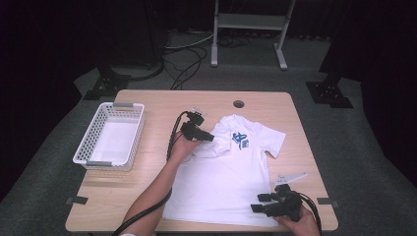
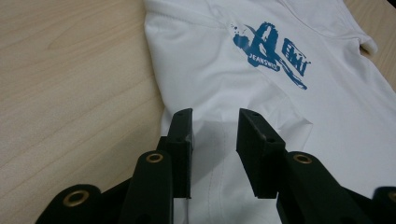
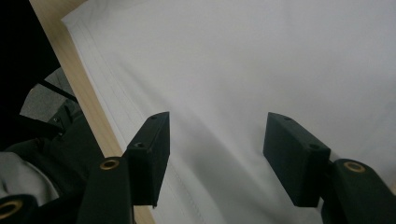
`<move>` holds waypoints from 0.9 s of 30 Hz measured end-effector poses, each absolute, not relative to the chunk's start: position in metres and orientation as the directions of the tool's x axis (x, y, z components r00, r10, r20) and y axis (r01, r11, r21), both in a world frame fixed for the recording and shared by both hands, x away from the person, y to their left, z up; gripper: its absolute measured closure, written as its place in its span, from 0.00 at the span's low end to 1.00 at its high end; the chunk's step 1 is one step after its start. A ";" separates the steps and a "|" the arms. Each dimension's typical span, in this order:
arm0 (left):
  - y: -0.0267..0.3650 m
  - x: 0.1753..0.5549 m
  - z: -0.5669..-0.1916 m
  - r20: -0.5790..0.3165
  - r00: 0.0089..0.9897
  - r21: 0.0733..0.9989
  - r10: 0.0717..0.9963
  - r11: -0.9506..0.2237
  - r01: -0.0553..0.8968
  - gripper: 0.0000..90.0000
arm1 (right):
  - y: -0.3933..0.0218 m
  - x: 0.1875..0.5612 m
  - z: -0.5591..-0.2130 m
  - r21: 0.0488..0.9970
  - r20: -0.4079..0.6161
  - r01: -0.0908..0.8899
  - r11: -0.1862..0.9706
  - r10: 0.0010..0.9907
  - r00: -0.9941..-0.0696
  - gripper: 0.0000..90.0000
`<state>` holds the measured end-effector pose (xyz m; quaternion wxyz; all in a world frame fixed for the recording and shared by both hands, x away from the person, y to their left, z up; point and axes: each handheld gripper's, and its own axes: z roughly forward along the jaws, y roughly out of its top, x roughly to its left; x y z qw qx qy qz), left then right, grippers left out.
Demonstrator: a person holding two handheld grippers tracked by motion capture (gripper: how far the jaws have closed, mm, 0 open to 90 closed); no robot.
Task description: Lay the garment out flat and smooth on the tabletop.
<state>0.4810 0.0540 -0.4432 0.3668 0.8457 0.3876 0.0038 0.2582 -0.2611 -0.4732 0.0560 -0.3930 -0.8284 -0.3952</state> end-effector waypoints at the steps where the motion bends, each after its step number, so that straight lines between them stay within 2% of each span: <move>1: 0.053 0.482 -0.444 -0.273 0.702 0.620 0.658 -0.438 0.651 0.76 | -0.261 0.258 -0.473 0.612 0.403 0.695 0.378 0.607 -0.685 0.45; 7: 0.052 0.484 -0.446 -0.265 0.705 0.607 0.658 -0.454 0.652 0.80 | -0.262 0.257 -0.474 0.614 0.407 0.696 0.373 0.605 -0.684 0.45; 12: 0.056 0.487 -0.448 -0.288 0.674 0.604 0.680 -0.417 0.679 0.78 | -0.263 0.257 -0.474 0.613 0.410 0.698 0.371 0.606 -0.682 0.45; 19: 0.054 0.487 -0.450 -0.303 0.681 0.594 0.666 -0.427 0.682 0.77 | -0.264 0.256 -0.474 0.614 0.415 0.699 0.366 0.603 -0.681 0.45; 22: 0.053 0.486 -0.450 -0.322 0.689 0.591 0.649 -0.430 0.682 0.85 | -0.264 0.256 -0.475 0.615 0.418 0.700 0.362 0.604 -0.679 0.45; 25: 0.051 0.483 -0.451 -0.328 0.702 0.591 0.632 -0.443 0.674 0.97 | -0.264 0.256 -0.475 0.617 0.414 0.698 0.363 0.605 -0.680 0.45; 27: 0.050 0.482 -0.451 -0.319 0.711 0.591 0.627 -0.455 0.667 0.99 | -0.264 0.256 -0.475 0.617 0.417 0.699 0.361 0.604 -0.679 0.45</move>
